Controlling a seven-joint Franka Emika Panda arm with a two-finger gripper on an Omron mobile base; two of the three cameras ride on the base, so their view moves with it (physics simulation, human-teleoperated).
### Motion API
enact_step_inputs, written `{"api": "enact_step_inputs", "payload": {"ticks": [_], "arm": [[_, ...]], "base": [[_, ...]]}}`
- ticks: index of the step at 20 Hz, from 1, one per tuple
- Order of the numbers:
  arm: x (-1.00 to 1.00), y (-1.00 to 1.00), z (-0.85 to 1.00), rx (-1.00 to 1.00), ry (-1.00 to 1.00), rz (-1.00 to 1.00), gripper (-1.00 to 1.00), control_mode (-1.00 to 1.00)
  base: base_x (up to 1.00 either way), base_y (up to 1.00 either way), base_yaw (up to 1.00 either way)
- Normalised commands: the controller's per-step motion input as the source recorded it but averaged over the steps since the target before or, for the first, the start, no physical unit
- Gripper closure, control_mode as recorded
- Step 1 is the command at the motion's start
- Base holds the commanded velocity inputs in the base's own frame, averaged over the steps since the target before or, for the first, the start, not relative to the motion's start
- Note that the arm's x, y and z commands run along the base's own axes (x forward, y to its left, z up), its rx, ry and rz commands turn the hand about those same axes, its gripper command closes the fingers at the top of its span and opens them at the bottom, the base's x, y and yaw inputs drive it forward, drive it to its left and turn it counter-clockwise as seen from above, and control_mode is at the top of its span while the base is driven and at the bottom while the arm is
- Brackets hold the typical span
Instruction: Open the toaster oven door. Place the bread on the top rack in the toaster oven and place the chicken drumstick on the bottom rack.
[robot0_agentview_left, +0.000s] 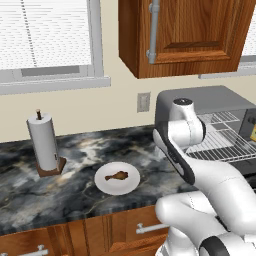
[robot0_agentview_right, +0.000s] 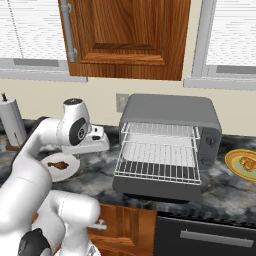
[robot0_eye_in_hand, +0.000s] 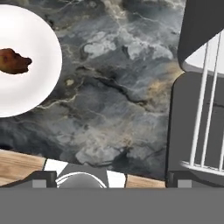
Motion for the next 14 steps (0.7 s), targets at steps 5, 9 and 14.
{"api": "enact_step_inputs", "payload": {"ticks": [5, 9, 14], "arm": [[0.04, 0.56, -0.04, -0.06, 0.06, 0.32, -1.0, -1.0], [0.06, 0.56, -0.26, -0.01, 0.0, 0.35, -1.0, -1.0], [0.1, 0.57, -0.34, 0.0, -0.03, 0.31, -1.0, -1.0]], "base": [[0.0, 0.0, 0.0], [0.0, 0.0, 0.0], [0.0, 0.0, 0.0]]}}
